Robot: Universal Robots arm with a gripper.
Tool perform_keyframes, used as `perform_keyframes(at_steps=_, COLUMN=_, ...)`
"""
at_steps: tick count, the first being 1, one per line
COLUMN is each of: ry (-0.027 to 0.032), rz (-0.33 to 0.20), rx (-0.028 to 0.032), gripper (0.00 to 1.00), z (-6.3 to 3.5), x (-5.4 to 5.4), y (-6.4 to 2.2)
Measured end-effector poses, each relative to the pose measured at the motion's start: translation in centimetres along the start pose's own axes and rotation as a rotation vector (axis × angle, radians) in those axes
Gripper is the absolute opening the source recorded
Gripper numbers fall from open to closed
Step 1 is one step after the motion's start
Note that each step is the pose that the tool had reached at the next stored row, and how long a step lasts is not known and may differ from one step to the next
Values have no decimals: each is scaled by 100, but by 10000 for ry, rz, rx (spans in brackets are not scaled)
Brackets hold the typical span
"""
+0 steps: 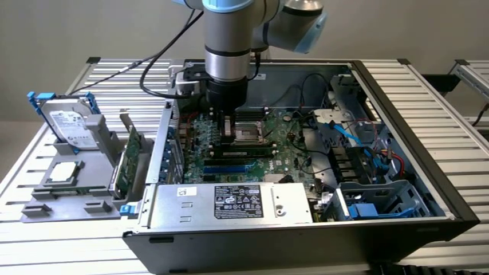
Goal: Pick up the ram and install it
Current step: 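Press down the ram until it locks into place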
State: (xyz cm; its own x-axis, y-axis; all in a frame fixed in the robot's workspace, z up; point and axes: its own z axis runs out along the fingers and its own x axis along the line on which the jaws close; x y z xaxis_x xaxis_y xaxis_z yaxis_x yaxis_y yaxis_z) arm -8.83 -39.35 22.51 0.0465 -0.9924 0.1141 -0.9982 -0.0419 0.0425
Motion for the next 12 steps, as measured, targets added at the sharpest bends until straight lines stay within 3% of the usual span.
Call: perform_keyframes(at_steps=12, ry=-4, rz=1, rx=19, gripper=11, z=5, x=-2, y=3)
